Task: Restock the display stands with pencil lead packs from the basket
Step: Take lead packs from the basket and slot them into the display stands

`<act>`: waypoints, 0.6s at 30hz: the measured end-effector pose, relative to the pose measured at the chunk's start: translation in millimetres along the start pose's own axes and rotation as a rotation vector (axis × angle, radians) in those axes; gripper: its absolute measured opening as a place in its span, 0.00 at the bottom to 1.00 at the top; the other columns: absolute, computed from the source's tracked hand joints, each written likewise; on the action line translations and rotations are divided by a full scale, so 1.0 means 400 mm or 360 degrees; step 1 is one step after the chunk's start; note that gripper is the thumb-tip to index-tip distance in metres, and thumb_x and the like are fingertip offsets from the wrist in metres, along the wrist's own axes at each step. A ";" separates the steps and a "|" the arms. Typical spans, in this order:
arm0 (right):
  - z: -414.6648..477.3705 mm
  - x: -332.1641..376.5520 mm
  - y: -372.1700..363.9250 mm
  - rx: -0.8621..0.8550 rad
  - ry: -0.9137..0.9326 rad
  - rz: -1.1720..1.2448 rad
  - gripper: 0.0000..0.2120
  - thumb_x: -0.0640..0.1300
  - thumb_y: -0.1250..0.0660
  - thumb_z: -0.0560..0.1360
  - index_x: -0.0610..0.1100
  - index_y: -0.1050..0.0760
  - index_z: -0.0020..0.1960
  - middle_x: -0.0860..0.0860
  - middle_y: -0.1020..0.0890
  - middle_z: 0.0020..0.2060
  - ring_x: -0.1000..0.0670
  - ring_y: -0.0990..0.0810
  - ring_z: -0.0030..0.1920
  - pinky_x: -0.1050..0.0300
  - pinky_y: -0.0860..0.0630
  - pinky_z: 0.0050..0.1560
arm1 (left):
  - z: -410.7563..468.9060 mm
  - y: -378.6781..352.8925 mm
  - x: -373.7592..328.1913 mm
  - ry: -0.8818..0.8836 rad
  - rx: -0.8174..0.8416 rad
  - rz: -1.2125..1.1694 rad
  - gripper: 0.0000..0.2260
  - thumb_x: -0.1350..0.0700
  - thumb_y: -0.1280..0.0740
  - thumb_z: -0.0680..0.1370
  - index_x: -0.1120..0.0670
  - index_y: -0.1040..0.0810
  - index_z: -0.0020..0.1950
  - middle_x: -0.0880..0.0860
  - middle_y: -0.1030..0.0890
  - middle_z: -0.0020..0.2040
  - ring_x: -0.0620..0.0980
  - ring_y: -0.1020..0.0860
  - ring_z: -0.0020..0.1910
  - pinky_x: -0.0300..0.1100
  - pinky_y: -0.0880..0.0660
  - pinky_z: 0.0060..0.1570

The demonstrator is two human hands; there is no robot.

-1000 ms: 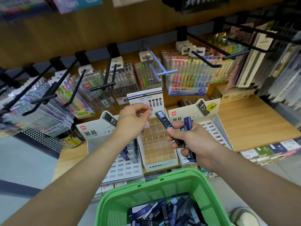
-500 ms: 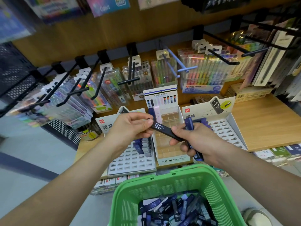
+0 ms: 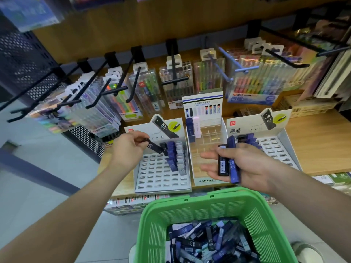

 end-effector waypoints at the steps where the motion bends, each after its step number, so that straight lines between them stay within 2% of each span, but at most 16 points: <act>1: 0.001 -0.002 -0.001 -0.0001 0.0009 -0.0028 0.10 0.38 0.42 0.83 0.34 0.28 0.60 0.41 0.14 0.48 0.38 0.14 0.46 0.46 0.16 0.38 | 0.002 -0.018 0.004 -0.0022 0.0036 0.0052 0.06 0.61 0.29 0.75 0.52 0.17 0.49 0.48 0.16 0.45 0.38 0.23 0.41 0.25 0.30 0.49; 3: 0.003 -0.003 0.000 -0.0012 0.0021 -0.0061 0.10 0.38 0.41 0.83 0.34 0.26 0.59 0.41 0.14 0.48 0.39 0.14 0.46 0.47 0.16 0.39 | 0.009 -0.053 0.007 -0.0055 0.0092 0.0132 0.07 0.60 0.29 0.75 0.52 0.16 0.51 0.47 0.17 0.46 0.39 0.23 0.42 0.20 0.33 0.46; 7: 0.009 -0.003 0.003 -0.0029 0.0030 -0.0132 0.10 0.40 0.40 0.82 0.36 0.25 0.59 0.43 0.14 0.48 0.42 0.14 0.46 0.52 0.17 0.36 | 0.017 -0.105 0.016 -0.0080 0.0156 0.0128 0.07 0.61 0.28 0.74 0.53 0.15 0.51 0.50 0.15 0.46 0.46 0.19 0.46 0.34 0.28 0.55; 11: 0.011 0.003 0.008 -0.0035 0.0037 -0.0211 0.11 0.45 0.39 0.82 0.39 0.23 0.57 0.46 0.14 0.49 0.43 0.13 0.45 0.57 0.19 0.31 | 0.008 -0.124 0.032 -0.0135 0.0183 0.0151 0.08 0.62 0.27 0.73 0.52 0.14 0.49 0.49 0.15 0.46 0.47 0.19 0.47 0.37 0.26 0.55; 15: 0.013 0.000 0.015 -0.0062 -0.0006 -0.0245 0.13 0.49 0.37 0.81 0.40 0.22 0.56 0.45 0.13 0.47 0.47 0.15 0.35 0.63 0.26 0.21 | 0.008 -0.129 0.032 -0.0221 0.0230 0.0226 0.09 0.63 0.28 0.74 0.52 0.14 0.51 0.49 0.15 0.49 0.46 0.20 0.49 0.33 0.30 0.53; 18: 0.017 0.001 0.018 -0.0090 0.0016 -0.0287 0.13 0.48 0.37 0.81 0.39 0.20 0.55 0.45 0.14 0.42 0.51 0.21 0.28 0.65 0.32 0.18 | 0.007 -0.148 0.014 -0.0322 0.0299 0.0397 0.11 0.63 0.32 0.77 0.54 0.17 0.57 0.52 0.17 0.55 0.51 0.20 0.55 0.37 0.29 0.56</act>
Point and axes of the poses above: each hand's wrist, its own z-axis towards the middle knuckle, its own y-axis out of the back of the hand, x = y × z, the point moved 9 cm from there along z, towards the middle knuckle
